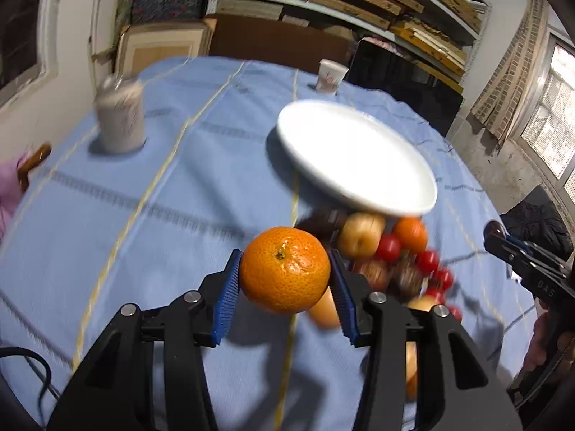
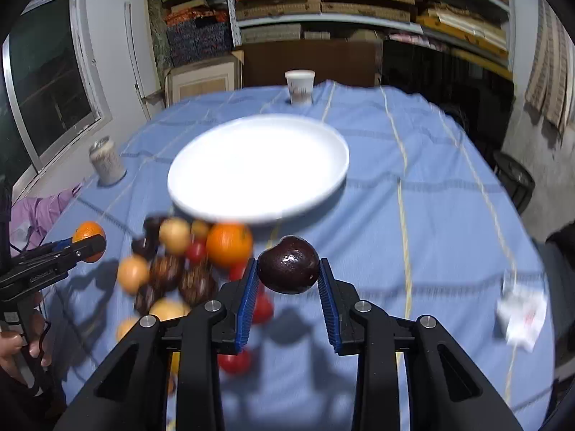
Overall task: Organize fruits
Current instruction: 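Carry mandarin and plum onto the white plate and open both tools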
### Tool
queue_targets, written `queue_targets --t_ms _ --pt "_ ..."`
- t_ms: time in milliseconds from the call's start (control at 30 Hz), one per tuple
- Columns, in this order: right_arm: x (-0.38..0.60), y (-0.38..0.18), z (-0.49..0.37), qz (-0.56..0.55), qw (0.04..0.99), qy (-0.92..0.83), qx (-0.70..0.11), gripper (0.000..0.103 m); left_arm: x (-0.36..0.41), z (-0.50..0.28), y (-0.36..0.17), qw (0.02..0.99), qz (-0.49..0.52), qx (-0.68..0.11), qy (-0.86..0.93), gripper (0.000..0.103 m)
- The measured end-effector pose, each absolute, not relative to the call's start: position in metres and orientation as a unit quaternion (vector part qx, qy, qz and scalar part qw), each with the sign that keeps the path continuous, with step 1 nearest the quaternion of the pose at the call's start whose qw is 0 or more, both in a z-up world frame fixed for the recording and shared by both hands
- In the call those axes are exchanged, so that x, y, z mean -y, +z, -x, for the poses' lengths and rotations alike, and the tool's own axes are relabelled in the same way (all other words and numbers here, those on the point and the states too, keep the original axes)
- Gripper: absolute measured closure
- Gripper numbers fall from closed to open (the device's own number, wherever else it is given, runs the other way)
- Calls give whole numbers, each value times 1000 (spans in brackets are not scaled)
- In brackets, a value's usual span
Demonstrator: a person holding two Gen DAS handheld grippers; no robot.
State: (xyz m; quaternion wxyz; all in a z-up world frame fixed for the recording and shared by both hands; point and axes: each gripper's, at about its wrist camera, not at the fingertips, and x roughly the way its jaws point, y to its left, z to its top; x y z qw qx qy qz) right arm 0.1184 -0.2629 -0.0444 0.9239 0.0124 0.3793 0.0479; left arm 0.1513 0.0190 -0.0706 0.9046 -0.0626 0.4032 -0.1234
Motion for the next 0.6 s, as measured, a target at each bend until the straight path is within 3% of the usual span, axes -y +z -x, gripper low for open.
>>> queue_targets --t_ms 267,533,600 --pt "270 -39 -224 -23 926 43 -375 69 42 -241 -37 913 12 -381 -147 57" --pt "253 -58 -304 -8 917 34 -397 68 79 -328 -78 892 -25 -431 -133 56" --pt "250 -55 -306 6 922 24 -387 54 80 -332 -83 888 -24 -438 -138 56"
